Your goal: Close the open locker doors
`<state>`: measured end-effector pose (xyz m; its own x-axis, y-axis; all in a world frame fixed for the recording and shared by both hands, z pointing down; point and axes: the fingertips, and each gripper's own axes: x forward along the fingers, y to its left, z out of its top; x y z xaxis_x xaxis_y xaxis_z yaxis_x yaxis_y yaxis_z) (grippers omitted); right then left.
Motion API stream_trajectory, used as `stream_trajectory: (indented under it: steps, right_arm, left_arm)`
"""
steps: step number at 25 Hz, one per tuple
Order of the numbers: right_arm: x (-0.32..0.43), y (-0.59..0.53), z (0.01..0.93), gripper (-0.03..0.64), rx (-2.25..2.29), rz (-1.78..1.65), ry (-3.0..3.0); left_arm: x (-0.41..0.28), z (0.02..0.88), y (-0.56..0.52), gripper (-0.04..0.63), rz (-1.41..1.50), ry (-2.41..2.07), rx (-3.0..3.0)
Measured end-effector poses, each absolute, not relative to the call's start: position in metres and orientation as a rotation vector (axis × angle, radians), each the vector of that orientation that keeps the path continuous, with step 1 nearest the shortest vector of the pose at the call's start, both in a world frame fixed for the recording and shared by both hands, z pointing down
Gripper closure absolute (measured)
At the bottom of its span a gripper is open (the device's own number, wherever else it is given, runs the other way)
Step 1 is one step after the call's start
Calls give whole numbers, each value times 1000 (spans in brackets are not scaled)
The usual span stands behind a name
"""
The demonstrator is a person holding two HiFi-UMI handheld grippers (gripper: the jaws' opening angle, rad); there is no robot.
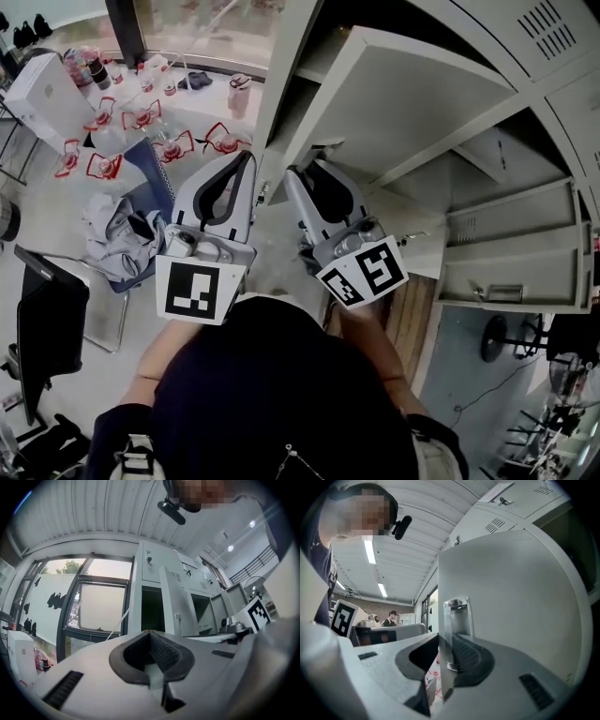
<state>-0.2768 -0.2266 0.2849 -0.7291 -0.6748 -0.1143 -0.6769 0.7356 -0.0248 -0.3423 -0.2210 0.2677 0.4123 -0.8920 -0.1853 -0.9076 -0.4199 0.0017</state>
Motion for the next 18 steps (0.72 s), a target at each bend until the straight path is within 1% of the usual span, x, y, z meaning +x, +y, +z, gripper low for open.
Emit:
stream_trajectory:
  steps: [7, 18]
  right_arm:
    - [-283, -242, 284, 525, -1181, 48, 2776]
    - [-285, -264, 284, 526, -1270, 50, 2742]
  left_arm:
    - [-340, 273, -237, 592, 261, 1545, -2624]
    - [-339, 281, -250, 592, 260, 1525, -2655]
